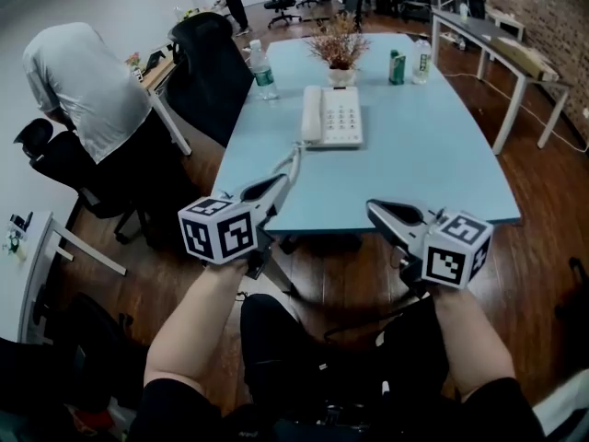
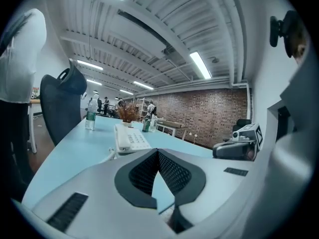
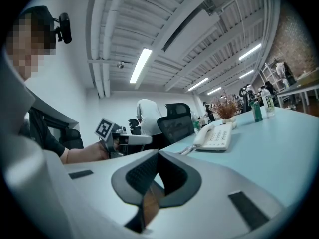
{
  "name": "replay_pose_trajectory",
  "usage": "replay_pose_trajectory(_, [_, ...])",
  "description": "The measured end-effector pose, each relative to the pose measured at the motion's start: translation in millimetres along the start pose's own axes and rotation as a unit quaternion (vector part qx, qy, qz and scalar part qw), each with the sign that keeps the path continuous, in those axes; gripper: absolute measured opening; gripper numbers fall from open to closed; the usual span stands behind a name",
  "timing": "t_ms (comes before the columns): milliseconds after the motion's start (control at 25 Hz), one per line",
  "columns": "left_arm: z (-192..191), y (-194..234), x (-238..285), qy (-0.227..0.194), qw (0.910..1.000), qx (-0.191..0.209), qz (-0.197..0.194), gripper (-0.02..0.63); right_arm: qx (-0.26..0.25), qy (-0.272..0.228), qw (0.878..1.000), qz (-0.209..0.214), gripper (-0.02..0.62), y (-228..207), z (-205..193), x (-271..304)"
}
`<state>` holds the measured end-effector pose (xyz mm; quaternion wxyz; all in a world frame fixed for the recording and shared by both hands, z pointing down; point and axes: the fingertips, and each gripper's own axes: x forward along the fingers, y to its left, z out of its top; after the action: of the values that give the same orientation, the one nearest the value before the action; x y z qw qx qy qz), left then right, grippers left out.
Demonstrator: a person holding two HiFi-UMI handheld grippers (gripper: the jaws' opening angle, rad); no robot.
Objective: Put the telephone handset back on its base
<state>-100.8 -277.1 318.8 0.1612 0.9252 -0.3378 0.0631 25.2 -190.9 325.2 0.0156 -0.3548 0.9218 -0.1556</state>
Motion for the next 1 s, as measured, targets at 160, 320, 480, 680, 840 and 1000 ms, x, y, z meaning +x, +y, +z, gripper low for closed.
replay_pose_trajectory(160, [-34.7,-11.2,-40.8,-0.017,0.9995,-0.007,0.026,0.0,0.003,0.006,1.0,0.0,0.012,9.2,-16.1,-6.0])
replay_pose_trajectory(320, [-49.8,-14.8,-67.1,-0.038,0.9981,-0.007,0.048,0.0,0.01,0.012,1.0,-0.004,0.012,11.8,-36.8,-7.1])
replay_pose_trajectory(480, [-55.6,-20.8,-74.4,-0.036,0.9976,0.018,0.056,0.0,0.003,0.035,0.999,-0.013,0.012,8.8,-59.8,-8.2])
replay_pose_trajectory(680, [-91.7,-26.8,-59.7,-0.02,0.9985,0.0,0.051,0.0,0.003,0.05,0.998,-0.023,0.012,-3.8,-74.7,-11.2])
replay_pose_trajectory(840, [-112.7,-32.7,-45.9,-0.005,0.9994,-0.015,0.031,0.0,0.006,0.057,0.998,-0.026,0.012,-6.7,-81.3,-10.0])
replay_pose_trajectory(1000, [-138.3,-28.4,-36.9,0.008,0.9969,-0.077,0.018,0.0,0.009,0.063,0.998,-0.019,0.012,-2.0,-88.1,-8.5])
